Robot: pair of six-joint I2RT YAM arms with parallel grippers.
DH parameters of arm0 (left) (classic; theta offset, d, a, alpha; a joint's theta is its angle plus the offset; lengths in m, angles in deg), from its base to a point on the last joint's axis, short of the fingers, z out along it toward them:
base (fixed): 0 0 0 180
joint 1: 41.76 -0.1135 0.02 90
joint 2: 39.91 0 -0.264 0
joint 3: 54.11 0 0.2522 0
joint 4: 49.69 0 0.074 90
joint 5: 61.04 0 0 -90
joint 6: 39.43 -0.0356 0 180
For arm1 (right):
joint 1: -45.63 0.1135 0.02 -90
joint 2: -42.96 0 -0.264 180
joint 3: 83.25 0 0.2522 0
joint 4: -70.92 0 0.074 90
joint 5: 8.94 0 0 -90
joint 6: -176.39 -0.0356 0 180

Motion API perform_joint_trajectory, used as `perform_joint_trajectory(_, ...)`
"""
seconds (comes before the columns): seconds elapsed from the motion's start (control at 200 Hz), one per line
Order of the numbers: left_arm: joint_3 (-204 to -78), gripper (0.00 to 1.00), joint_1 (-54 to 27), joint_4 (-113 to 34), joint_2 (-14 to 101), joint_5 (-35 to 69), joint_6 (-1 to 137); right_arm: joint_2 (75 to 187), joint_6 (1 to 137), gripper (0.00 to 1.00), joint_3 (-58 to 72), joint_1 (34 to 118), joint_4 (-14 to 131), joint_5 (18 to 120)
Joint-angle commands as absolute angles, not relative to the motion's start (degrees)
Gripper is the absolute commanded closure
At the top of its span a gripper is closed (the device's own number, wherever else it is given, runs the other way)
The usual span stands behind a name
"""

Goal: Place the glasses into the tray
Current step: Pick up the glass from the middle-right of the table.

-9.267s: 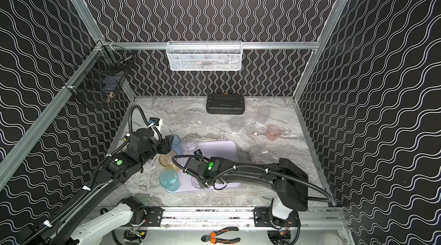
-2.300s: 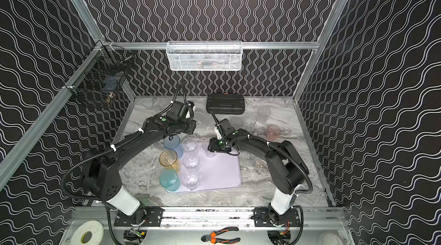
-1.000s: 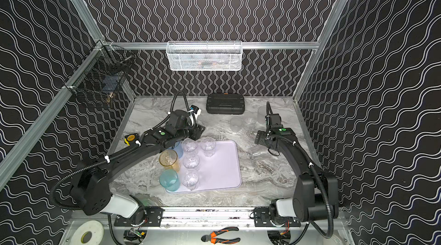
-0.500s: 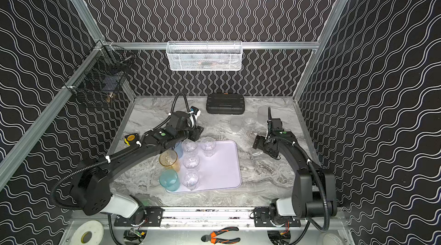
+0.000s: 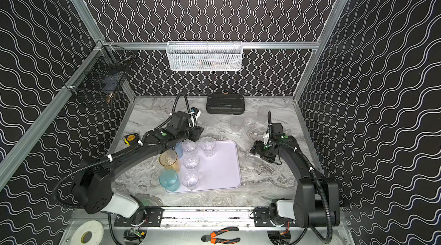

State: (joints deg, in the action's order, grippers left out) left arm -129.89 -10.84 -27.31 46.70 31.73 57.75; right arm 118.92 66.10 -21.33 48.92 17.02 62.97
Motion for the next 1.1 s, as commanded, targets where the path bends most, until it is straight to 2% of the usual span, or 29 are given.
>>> perform_joint_trajectory(0.0,-130.28,0.47,-10.86,-27.94,46.97,32.08,56.92,118.57,64.29,0.34,-23.06,48.97,19.20,61.72)
perform_joint_trajectory(0.165,-130.19,0.47,-10.84,-27.96,47.01,32.30,56.90,118.22,62.27,0.42,-25.89,48.97,24.64,62.01)
perform_joint_trajectory(0.35,-130.29,0.47,-10.83,-27.89,47.21,32.30,56.94,117.31,61.66,0.61,-26.60,48.97,28.44,61.24)
perform_joint_trajectory(0.571,-130.67,0.47,-10.84,-27.41,47.32,32.46,56.90,117.93,63.06,0.83,-25.81,48.97,27.79,60.58)
perform_joint_trajectory(0.736,-130.99,0.47,-10.89,-27.06,47.24,32.81,56.90,119.30,66.93,0.91,-19.95,50.68,22.01,63.93)
perform_joint_trajectory(0.851,-130.98,0.47,-10.89,-26.97,47.02,33.21,56.96,121.09,69.58,0.94,-14.44,54.70,16.17,68.14)
perform_joint_trajectory(1.091,-131.42,0.47,-13.83,-25.74,46.44,34.16,61.11,127.98,72.16,0.97,0.00,74.51,0.02,81.17)
